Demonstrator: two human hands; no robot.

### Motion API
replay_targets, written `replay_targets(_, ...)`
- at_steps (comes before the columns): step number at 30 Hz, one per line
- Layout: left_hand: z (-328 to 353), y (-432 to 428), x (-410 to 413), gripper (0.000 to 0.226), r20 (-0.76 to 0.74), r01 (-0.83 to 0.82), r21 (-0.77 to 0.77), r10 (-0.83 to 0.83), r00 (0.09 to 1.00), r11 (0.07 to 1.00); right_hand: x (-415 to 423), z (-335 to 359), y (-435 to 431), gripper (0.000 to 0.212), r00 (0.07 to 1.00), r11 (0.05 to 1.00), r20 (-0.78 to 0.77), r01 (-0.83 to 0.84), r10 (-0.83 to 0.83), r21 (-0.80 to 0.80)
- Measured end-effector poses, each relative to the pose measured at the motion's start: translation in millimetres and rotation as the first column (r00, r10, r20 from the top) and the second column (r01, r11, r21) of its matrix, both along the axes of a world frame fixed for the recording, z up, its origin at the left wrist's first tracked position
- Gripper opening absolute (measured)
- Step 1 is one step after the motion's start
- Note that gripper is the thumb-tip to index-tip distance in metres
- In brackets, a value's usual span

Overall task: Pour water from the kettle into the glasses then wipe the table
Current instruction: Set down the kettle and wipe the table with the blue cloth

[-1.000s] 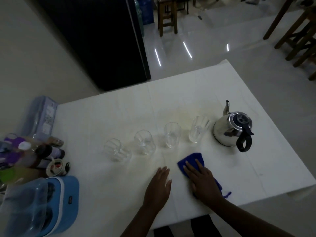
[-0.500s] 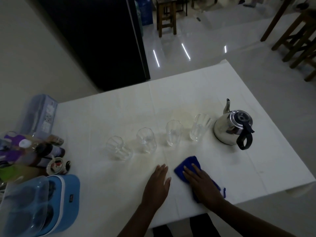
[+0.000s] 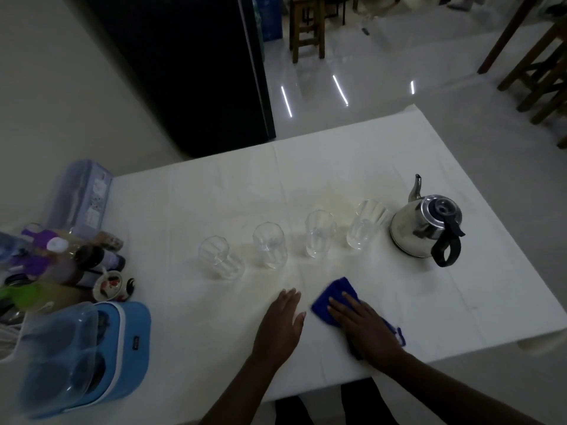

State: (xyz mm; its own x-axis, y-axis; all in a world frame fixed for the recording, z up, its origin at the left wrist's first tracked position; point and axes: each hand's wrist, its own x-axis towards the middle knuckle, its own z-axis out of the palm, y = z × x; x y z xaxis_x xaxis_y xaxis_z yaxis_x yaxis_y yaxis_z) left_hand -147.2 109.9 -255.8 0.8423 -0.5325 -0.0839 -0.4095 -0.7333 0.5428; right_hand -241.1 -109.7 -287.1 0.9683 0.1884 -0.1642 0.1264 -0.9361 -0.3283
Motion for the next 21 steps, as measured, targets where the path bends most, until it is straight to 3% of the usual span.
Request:
replay_targets(6, -6.2, 27.7, -1.0, 0.063, 0.031, -0.064, 0.034, 0.063, 0.998, 0.997, 42.0, 12.8, 35.0, 0.067, 0.911, 0.908, -0.017, 0.412, -0.412, 0.075)
replay_targets(8, -6.0, 32.9, -3.1, 0.061, 0.013, -0.099, 0.032, 0.099, 0.995, 0.995, 45.4, 12.0, 54.2, 0.072, 0.93, 0.928, -0.033, 0.366, -0.365, 0.074)
replay_targets(11, -4.9, 45.2, -11.2, 0.059, -0.011, -0.136, 0.006, 0.136, 0.991, 0.991, 24.0, 5.2, 61.7, 0.087, 0.994, 0.994, -0.027, 0.104, -0.104, 0.023)
replay_targets(13, -4.7, 55.5, -14.3, 0.059, 0.007, -0.157, -0.011, 0.157, 0.988, 0.988, 15.1, -0.2, 50.2, 0.085, 1.0, 1.0, -0.001, 0.011, -0.011, -0.017)
replay_targets(15, -3.9, 66.9, -15.3, 0.057, 0.027, -0.192, -0.024, 0.193, 0.981, 0.981, 24.6, 1.0, 42.6, 0.081, 0.998, 0.997, 0.016, 0.069, -0.068, -0.034)
replay_targets(19, -2.7, 91.7, -12.8, 0.052, 0.053, -0.263, -0.054, 0.266, 0.963, 0.963, 64.5, 15.5, 83.5, 0.071, 0.935, 0.933, -0.019, 0.356, -0.355, 0.046)
replay_targets(21, -1.7, 99.2, -8.9, 0.052, 0.064, -0.284, -0.051, 0.287, 0.956, 0.957, 73.2, 20.3, 112.4, 0.068, 0.925, 0.923, -0.021, 0.379, -0.379, 0.071)
